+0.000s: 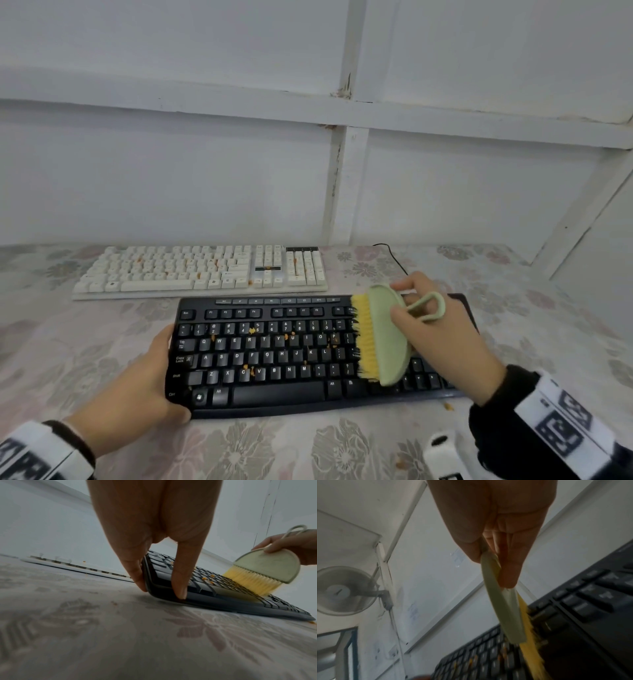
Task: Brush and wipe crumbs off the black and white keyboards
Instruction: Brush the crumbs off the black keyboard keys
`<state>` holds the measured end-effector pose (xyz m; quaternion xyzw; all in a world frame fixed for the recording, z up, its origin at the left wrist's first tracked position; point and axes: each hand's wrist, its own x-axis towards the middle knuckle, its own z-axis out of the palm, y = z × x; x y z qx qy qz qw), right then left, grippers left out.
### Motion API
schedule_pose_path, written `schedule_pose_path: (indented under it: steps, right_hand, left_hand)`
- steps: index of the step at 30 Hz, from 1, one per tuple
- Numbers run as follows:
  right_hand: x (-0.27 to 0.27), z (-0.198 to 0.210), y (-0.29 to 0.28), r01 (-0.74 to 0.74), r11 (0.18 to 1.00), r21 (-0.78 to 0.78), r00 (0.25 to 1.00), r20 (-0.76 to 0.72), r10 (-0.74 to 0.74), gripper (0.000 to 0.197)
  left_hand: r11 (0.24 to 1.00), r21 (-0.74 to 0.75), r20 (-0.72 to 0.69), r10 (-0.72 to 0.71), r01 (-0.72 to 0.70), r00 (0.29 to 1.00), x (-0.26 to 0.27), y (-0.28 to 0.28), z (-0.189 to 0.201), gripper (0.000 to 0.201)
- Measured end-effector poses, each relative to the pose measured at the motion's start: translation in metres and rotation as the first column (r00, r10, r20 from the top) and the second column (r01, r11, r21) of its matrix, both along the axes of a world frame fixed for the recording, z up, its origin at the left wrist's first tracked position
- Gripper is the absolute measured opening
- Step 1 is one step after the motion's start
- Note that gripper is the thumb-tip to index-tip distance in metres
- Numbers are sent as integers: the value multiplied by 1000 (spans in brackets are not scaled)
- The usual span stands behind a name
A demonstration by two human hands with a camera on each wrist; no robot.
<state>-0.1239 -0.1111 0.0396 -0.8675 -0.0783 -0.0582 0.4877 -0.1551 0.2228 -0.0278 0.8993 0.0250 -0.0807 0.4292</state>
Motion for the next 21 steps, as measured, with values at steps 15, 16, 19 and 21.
schedule_pose_path:
  steps: [15,16,19,21]
  right_hand:
    - [4,12,-4,-5,999,51,999,39,3,21]
    - [3,9,-4,-7,999,35,1000,27,6,20]
    - [-11,-5,-5,-92,996,-15,994,-62,91,12]
    - [-20,-7,-7,-166,986,-25,976,-150,160,10]
  left_hand:
    - [1000,-8,5,9,-9,1000,-2,-2,2,97]
    - [1000,-9,7,6,-6,1000,-3,-3,3,96]
    - [1000,-16,-5,-6,6,1000,-2,-2,3,95]
    - [1000,-17,-7,-9,9,1000,-2,-1,3,95]
